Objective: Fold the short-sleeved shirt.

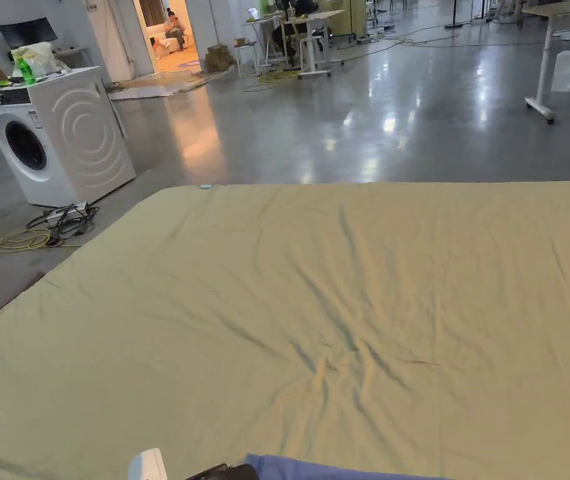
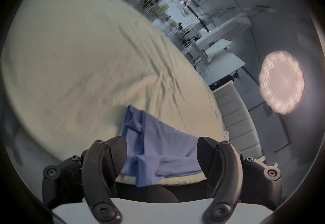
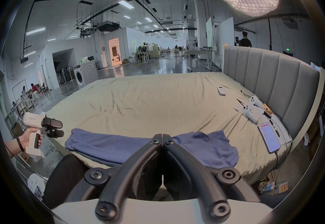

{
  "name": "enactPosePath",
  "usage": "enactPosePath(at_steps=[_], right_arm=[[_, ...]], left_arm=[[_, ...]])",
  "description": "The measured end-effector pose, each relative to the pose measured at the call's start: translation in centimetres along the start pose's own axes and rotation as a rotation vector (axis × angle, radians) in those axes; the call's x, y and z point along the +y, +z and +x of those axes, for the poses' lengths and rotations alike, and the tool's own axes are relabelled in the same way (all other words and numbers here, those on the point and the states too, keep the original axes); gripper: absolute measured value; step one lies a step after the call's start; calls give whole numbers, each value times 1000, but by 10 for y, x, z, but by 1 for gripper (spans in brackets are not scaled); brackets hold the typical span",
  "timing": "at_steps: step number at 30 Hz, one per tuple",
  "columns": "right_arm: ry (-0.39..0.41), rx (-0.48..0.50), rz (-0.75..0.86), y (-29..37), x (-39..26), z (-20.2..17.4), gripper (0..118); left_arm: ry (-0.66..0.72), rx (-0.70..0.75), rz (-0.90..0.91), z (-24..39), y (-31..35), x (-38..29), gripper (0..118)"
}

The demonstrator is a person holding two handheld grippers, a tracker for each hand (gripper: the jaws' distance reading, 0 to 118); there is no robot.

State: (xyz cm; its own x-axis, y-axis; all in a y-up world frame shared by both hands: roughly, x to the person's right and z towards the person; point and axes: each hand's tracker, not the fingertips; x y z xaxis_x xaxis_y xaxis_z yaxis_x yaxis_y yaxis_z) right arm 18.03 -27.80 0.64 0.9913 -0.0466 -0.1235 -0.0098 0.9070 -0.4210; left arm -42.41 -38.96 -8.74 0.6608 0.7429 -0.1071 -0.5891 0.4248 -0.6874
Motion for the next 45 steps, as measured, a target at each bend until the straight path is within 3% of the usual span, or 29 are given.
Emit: enactPosePath(at_steps=[4,5,10,11,13,14,16,17,19,24,25,31,35,40,45], right_arm=[[0,-22,-30,0,-4,2,0],[7,-27,-38,0,-5,2,0],[13,-30,-84,-5,-11,1,0],[16,-29,-88,-5,-11,0,0],[25,-21,-90,-4,-12,-2,0],[30,-16,-90,-4,-12,-2,0],[40,-9,-90,-3,-11,-3,0],[43,-9,-90,-3,-11,-3,0],[42,-11,-92,-2,-11,-1,0],[11,-1,-94,-2,-11,-1,0],[7,1,-92,-1,-11,-1,0],[2,16,-94,-3,-14,-2,0],[-5,22,-91,-4,-19,0,0],[-48,34,-82,-1,-23,3,0],[-57,21,-65,13,-26,11,0]], left_arm=[[137,-30,19,-32,-23,12,84],[171,-46,13,15,-13,-6,84],[371,-269,-36,-13,-52,-18,77],[353,-256,-46,-9,-57,-21,63],[247,-104,-71,0,-64,-22,9],[225,-54,-89,3,-69,-26,9],[294,-172,-45,2,-65,-27,9],[319,-162,-29,7,-60,-21,9],[243,-137,-11,17,-52,-18,8],[202,-133,1,23,-22,1,8],[218,-139,-5,-3,-31,5,8],[129,12,67,-15,19,45,8],[36,11,98,27,35,50,8],[20,-200,53,70,-10,22,8],[-32,-177,-88,127,-96,-25,8]])
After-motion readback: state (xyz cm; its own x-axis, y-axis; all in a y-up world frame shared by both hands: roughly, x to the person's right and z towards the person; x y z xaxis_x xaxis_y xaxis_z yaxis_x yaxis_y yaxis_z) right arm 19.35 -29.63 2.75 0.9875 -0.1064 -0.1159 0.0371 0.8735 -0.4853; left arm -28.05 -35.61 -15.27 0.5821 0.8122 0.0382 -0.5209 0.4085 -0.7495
